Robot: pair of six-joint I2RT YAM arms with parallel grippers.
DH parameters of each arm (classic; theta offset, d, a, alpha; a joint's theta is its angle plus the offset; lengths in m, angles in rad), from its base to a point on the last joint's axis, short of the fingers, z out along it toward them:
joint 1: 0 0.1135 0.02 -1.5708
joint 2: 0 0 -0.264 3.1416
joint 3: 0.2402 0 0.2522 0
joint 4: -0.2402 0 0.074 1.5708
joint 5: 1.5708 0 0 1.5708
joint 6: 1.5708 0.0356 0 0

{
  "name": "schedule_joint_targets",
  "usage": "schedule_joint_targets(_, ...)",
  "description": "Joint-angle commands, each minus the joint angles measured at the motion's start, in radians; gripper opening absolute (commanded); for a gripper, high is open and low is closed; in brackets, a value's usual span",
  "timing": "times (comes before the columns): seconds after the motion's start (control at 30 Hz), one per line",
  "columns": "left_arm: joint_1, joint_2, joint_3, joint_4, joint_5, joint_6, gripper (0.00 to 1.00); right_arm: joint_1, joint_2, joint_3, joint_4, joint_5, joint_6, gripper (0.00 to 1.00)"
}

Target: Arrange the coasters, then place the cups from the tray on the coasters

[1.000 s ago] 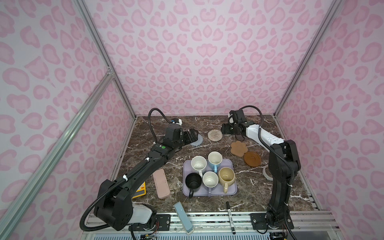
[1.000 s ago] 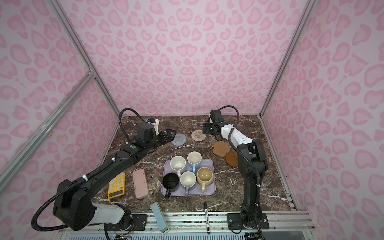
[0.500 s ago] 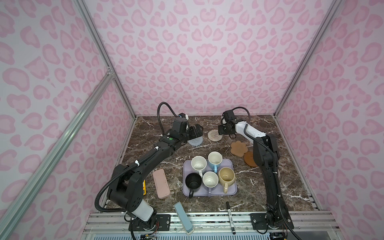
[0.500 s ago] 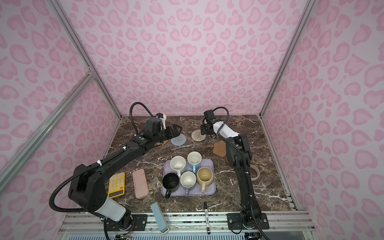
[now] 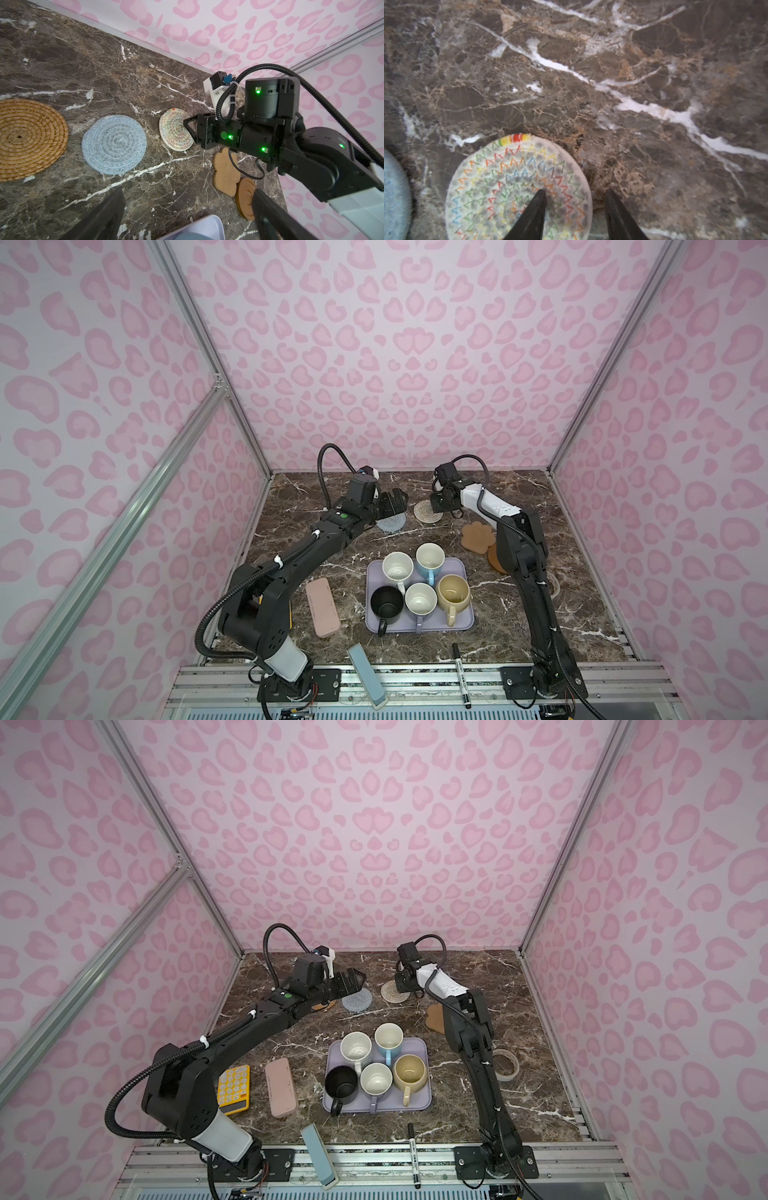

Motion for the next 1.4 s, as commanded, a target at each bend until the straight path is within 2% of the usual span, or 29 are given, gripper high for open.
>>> schedule_joint_targets(0.0,-0.001,0.008,0.012,0.022,0.004,0.009,0.97,0.012,-0.001,-0.042,-0.084,0.022,-0.023,0.47)
schedule_joint_targets(0.37,-0.001,-0.005,-0.002,0.029,0.003,0.003,0.97,0.033,-0.072,-0.156,-0.044,0.039,0.011,0.44)
schedule_joint_targets(0.53,-0.001,-0.012,-0.006,0.028,-0.001,0.002,0.97,0.037,-0.076,-0.144,-0.038,0.001,0.012,0.43)
schedule_joint_targets(0.73,-0.001,-0.022,-0.011,0.028,-0.007,0.003,0.97,0.044,-0.076,-0.124,-0.044,0.031,0.018,0.43)
schedule_joint_targets(0.9,-0.001,-0.025,-0.011,0.025,-0.012,0.003,0.97,0.039,-0.070,-0.031,-0.085,0.049,0.013,0.44)
schedule_joint_targets(1.03,-0.001,-0.037,-0.023,0.035,-0.006,0.000,0.97,0.039,-0.108,-0.019,-0.083,0.046,0.006,0.45)
schedule_joint_targets(1.2,-0.001,-0.088,-0.047,0.040,-0.012,-0.006,0.97,0.039,-0.248,-0.163,-0.025,0.019,0.025,0.52)
schedule_joint_targets(1.37,-0.024,-0.125,-0.058,0.044,0.012,-0.016,0.97,0.034,-0.453,-0.427,0.088,-0.010,0.072,0.67)
